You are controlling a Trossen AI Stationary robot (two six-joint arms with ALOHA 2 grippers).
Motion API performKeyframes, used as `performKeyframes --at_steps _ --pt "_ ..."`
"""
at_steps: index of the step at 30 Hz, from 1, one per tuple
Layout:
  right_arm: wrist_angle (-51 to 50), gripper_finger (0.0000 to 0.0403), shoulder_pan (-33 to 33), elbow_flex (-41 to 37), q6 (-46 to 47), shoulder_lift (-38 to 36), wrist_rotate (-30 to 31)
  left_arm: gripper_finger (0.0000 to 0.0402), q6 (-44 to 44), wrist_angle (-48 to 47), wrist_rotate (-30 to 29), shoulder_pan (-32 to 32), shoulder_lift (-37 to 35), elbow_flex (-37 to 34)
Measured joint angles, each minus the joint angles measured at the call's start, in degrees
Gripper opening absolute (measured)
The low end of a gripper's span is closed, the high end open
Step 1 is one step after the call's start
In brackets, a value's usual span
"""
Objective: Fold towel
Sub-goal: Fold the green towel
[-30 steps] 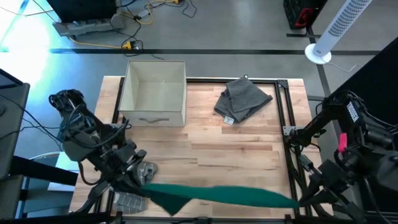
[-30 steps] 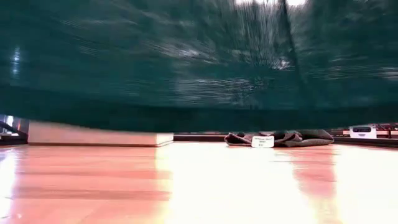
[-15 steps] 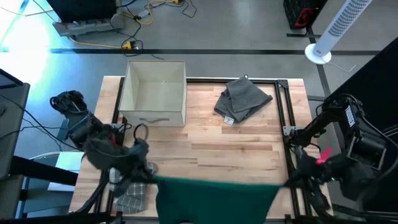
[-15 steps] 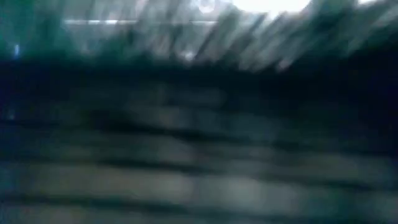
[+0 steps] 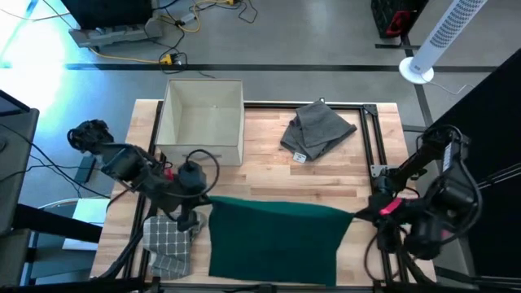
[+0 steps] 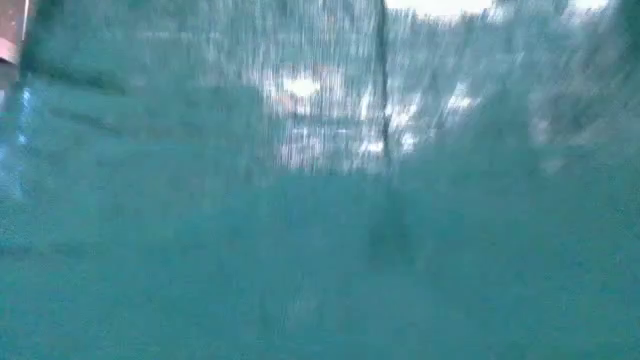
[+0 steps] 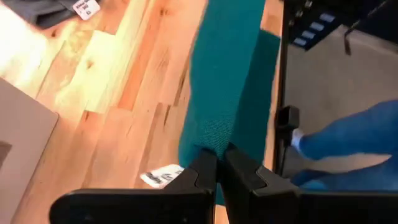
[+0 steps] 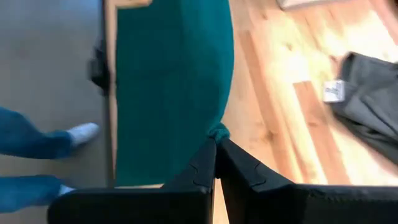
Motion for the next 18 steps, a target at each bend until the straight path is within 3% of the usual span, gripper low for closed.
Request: performKeyframes --at_steps 10,18 --pt "0.1 0.0 -0.7 -16.5 5.9 -9.9 0.5 0.0 5.1 -3.1 3.3 4.7 4.1 -0.5" --pt "8.3 0.0 -4.1 -30.2 3.2 -17.3 1.1 0.0 11.1 -3.3 1.8 9.4 3.4 -13.4"
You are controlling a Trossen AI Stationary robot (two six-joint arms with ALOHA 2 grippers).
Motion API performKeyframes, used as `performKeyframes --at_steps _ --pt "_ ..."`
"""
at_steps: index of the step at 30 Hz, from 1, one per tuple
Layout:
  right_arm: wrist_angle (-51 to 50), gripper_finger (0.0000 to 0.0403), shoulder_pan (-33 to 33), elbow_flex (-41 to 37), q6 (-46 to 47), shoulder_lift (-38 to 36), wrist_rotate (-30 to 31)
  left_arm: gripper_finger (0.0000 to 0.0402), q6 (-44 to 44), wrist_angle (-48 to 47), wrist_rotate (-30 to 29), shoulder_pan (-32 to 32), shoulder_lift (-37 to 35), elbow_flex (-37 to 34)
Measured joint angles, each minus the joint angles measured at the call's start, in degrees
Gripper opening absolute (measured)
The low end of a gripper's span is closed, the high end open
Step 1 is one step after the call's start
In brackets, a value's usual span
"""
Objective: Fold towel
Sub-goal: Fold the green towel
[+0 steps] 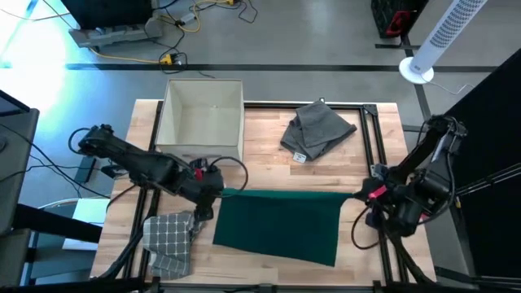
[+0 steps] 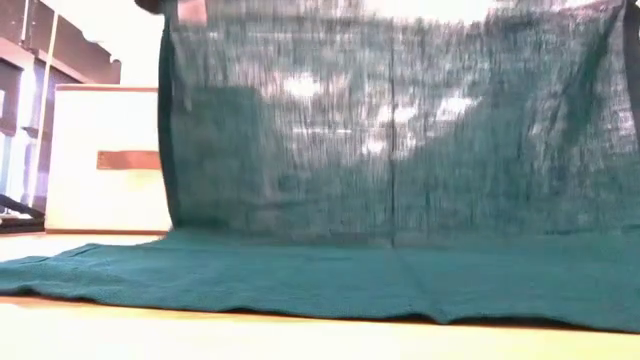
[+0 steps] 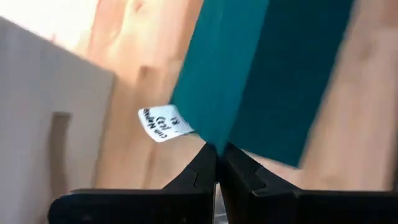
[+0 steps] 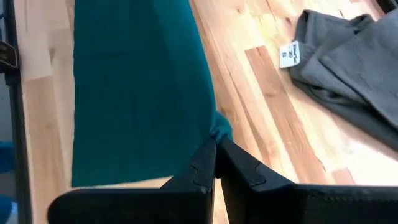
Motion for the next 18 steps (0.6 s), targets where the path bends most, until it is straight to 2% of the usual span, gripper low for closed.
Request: performKeyframes --at_steps 7,13,18 --pt "5.7 0.0 -3.8 -7.2 -3.5 -3.1 0.5 0.0 9.9 7.3 0.2 5.8 0.0 -9.8" --pt "24.7 0.0 -5.1 -13.0 -9.3 -3.4 -9.2 0.0 13.3 10.9 7.9 7.6 0.0 -15.4" --pt "36.5 0.0 -5.1 -16.5 -9.5 -2.8 -14.1 0.0 13.2 13.0 14.1 6.1 0.0 -16.8"
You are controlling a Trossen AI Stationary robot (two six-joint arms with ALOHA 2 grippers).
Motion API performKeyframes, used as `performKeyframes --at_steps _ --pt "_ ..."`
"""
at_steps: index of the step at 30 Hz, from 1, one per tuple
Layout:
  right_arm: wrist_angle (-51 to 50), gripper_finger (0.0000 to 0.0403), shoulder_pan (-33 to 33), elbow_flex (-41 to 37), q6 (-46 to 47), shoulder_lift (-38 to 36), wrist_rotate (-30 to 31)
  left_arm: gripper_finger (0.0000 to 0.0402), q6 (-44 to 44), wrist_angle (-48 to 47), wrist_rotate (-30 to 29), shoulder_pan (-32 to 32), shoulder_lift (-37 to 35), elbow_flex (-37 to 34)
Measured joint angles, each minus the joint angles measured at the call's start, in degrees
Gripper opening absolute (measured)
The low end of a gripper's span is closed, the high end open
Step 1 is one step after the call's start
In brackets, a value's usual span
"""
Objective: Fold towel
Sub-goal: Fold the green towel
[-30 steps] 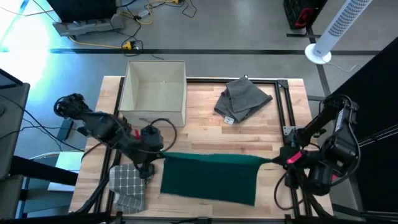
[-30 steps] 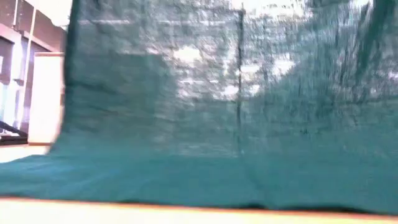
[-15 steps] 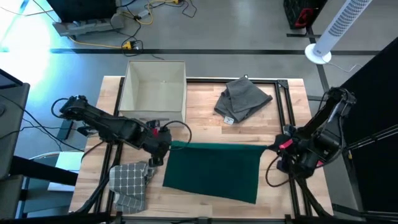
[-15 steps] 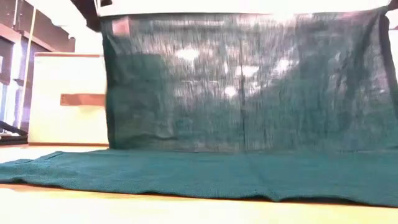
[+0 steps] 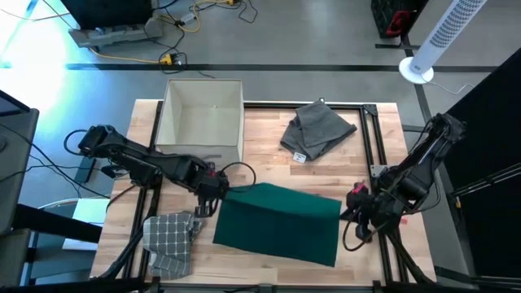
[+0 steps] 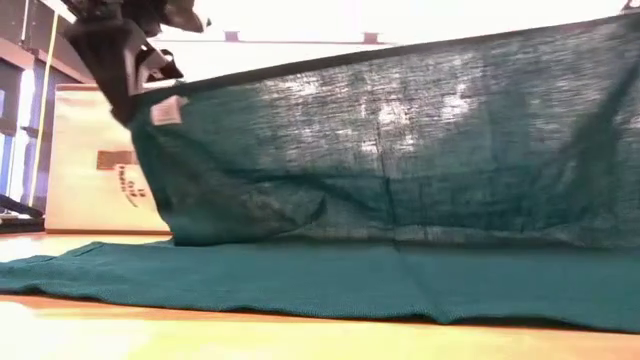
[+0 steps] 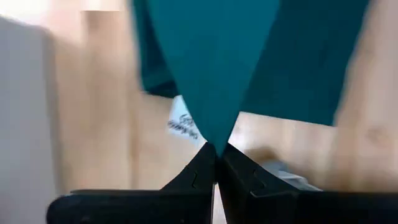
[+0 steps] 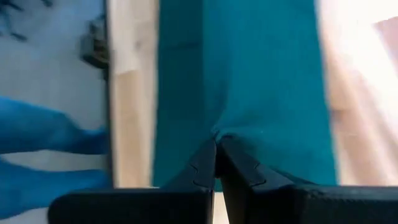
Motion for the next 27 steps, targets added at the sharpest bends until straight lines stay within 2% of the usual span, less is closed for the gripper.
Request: performKeyframes --at_steps 7,16,22,27 --pt "2.5 0.0 0.7 -1.1 -0.4 7.4 -7.6 0.0 -4.5 7.1 2.1 -4.4 -0.1 -3.5" --pt "12.1 0.0 3.3 -1.1 -1.0 15.0 -10.1 0.0 -10.4 13.7 4.9 -9.1 0.0 -7.5" --pt "16.3 0.0 3.9 -1.1 -2.7 21.0 -14.5 0.0 -12.2 17.6 6.2 -10.3 0.0 -7.7" --pt "19.8 0.0 3.9 -1.1 -3.6 23.1 -16.0 0.0 -13.0 18.5 7.8 -10.8 0.0 -7.7"
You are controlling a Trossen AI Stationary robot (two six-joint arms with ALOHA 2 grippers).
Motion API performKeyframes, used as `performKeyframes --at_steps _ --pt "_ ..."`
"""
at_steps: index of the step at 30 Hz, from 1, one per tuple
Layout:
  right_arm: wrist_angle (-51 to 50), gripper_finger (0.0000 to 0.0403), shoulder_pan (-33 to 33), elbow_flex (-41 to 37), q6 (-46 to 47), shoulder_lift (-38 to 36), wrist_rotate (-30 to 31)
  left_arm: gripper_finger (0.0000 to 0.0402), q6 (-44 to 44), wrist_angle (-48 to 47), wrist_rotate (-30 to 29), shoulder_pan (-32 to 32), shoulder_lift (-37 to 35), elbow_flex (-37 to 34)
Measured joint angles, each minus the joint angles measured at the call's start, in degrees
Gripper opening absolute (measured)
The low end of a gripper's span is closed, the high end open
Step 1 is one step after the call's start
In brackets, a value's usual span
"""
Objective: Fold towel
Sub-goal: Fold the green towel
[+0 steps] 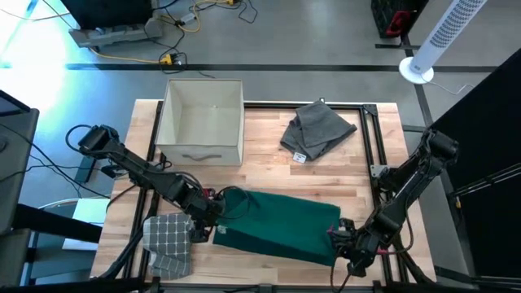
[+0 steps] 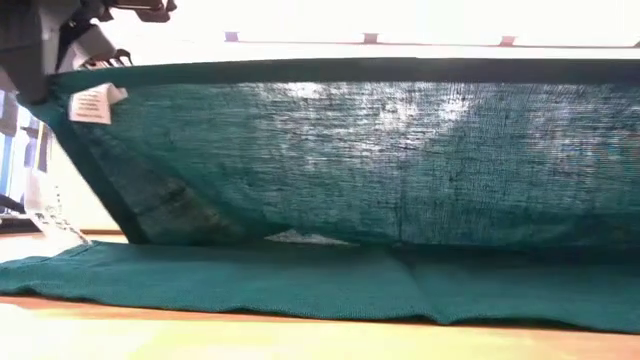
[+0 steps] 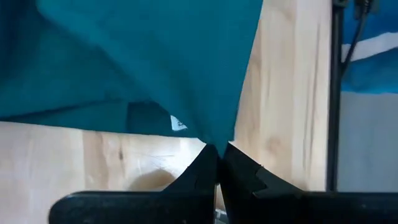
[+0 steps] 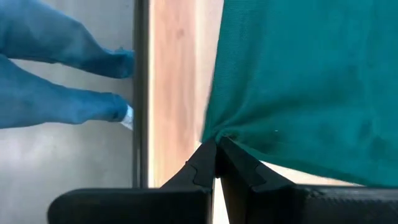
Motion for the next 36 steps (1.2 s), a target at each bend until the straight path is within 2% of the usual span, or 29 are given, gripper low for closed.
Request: performKeyframes --at_steps 10,15,18,24,28,30,34,36 --pt "0.9 0.0 0.0 0.0 -2.2 0.6 -0.4 0.0 0.0 1.2 2.8 -0.5 1.8 0.0" --pt "0.9 0.001 0.0 0.0 -2.1 0.8 -3.2 0.0007 -0.7 3.4 5.9 -1.2 4.1 0.0" --pt "0.7 0.0042 0.1 0.0 -2.0 0.8 -5.9 0.0035 -2.1 3.5 6.5 -1.5 4.6 -0.1" --pt "0.5 0.0127 0.0 0.0 -0.8 0.7 -7.5 0.0119 -5.1 3.1 9.0 -1.5 4.7 -0.1" --pt "-4.8 0.0157 -0.1 0.1 3.3 -1.7 -8.7 0.0157 -8.0 -1.7 8.8 -1.0 4.0 2.1" --pt "-8.0 0.0159 0.0 0.1 6.5 -4.0 -5.6 0.0163 -9.7 -3.8 4.0 -0.9 3.1 3.6" --pt "-13.2 0.0145 1.1 0.1 11.5 -7.1 10.9 0.016 -11.2 -4.4 -14.6 -1.6 2.4 3.9" --pt "-13.9 0.0132 1.0 -0.2 11.9 -6.4 15.8 0.0155 -7.6 -2.5 -18.4 -1.5 3.0 3.3"
